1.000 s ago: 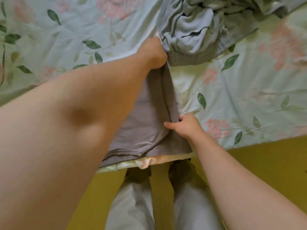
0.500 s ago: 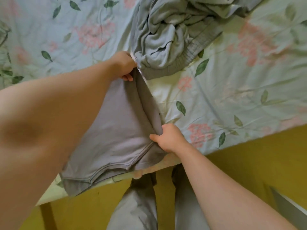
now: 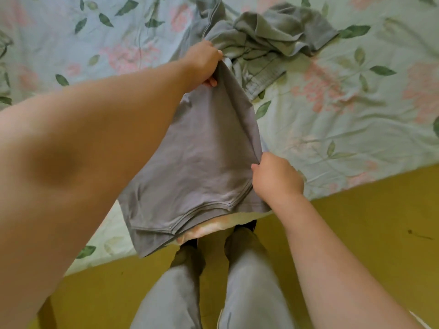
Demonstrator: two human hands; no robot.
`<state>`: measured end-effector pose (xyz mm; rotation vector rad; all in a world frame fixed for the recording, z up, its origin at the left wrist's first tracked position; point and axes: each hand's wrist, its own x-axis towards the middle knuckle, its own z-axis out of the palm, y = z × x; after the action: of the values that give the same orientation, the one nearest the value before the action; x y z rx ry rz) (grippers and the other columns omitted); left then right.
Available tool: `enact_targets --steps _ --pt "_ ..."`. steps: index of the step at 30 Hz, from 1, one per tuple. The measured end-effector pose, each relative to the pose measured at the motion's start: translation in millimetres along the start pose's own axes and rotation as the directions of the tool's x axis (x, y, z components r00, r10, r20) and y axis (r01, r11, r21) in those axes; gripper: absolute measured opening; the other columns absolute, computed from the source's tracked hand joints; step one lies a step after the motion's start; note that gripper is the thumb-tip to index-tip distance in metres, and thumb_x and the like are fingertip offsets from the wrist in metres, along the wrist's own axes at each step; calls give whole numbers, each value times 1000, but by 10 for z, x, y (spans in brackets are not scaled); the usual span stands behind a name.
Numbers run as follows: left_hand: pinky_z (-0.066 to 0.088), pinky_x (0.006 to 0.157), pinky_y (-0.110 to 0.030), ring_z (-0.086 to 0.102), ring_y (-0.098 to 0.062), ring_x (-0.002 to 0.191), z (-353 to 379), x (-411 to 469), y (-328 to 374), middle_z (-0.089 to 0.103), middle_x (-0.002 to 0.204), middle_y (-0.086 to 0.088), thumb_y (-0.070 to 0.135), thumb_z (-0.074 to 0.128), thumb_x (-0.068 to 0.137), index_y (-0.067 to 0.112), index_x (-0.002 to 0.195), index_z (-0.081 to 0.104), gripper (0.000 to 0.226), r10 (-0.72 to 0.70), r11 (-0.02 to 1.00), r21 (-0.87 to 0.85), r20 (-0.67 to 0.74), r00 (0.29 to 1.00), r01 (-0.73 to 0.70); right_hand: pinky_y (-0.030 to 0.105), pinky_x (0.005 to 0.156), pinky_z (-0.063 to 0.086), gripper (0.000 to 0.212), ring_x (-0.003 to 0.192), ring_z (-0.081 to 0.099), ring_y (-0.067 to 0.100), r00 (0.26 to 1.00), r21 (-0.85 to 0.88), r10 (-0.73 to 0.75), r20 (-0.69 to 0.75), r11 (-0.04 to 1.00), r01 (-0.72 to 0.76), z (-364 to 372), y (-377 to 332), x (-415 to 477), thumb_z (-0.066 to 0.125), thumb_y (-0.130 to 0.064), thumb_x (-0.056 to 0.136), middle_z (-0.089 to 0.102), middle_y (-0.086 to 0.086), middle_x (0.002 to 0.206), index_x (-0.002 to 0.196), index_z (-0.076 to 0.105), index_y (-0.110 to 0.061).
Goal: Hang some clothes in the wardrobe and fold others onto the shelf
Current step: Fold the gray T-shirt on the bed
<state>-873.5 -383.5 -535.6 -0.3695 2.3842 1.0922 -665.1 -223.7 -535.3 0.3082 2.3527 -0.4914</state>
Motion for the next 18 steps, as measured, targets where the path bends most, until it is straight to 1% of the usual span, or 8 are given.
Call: enact_targets --steps 2,4,5,7,9,12,16,18 --pt "57 57 -32 60 -19 56 -148 -95 -169 55 80 -10 23 53 96 17 83 48 15 -28 998 -50 -16 999 27 33 59 33 15 78 49 28 995 -90 -80 -62 993 74 101 -219 -202 43 -26 104 62 10 102 92 39 -18" --pt "59 61 -32 62 -19 67 -352 -205 -402 56 84 -8 25 67 88 17 83 48 22 -55 997 -61 -24 998 53 31 51 26 14 77 56 28 982 -142 -173 -75 977 161 270 -492 -400 47 -20 102 64 7 98 91 38 -18" --pt "59 61 -31 61 -19 68 -464 -259 -542 55 82 -7 20 71 84 17 81 46 26 -71 994 -83 -31 997 68 31 50 25 14 80 61 28 974 -146 -217 -63 967 206 375 -644 -497 48 -18 101 64 5 98 92 38 -19" --pt "59 60 -30 55 -20 66 -709 -360 -856 49 78 -7 6 70 80 16 77 43 29 -138 980 -158 -72 988 125 32 52 28 12 89 65 27 956 -112 -293 -11 951 290 603 -975 -654 49 -15 100 60 4 103 96 39 -18" --pt "59 64 -33 55 -22 65 -955 -460 -1207 49 77 -10 -2 64 81 13 81 48 22 -249 944 -245 -92 964 220 34 58 35 12 91 63 27 935 -72 -350 61 933 353 863 -1281 -753 51 -10 97 53 7 110 104 43 -15" --pt "58 70 -35 56 -25 71 -1248 -592 -1809 50 77 -11 -6 63 83 11 82 52 21 -389 892 -291 -112 914 345 35 63 40 24 94 61 30 901 -50 -399 168 910 412 1267 -1676 -787 54 -3 91 47 11 117 112 45 -11" --pt "55 72 -38 56 -25 82 -1416 -710 -2587 50 76 -8 -10 65 83 17 70 48 34 -476 837 -390 -171 863 384 36 65 44 30 98 62 32 875 -49 -399 275 903 428 1811 -2099 -769 57 -2 91 51 13 117 116 42 -10" --pt "57 72 -36 59 -23 80 -1416 -745 -2942 55 84 -8 -7 68 85 15 79 53 27 -537 778 -472 -161 828 413 38 67 46 29 100 62 32 869 -69 -381 316 904 422 2079 -2245 -725 56 -4 92 52 14 118 117 42 -10"
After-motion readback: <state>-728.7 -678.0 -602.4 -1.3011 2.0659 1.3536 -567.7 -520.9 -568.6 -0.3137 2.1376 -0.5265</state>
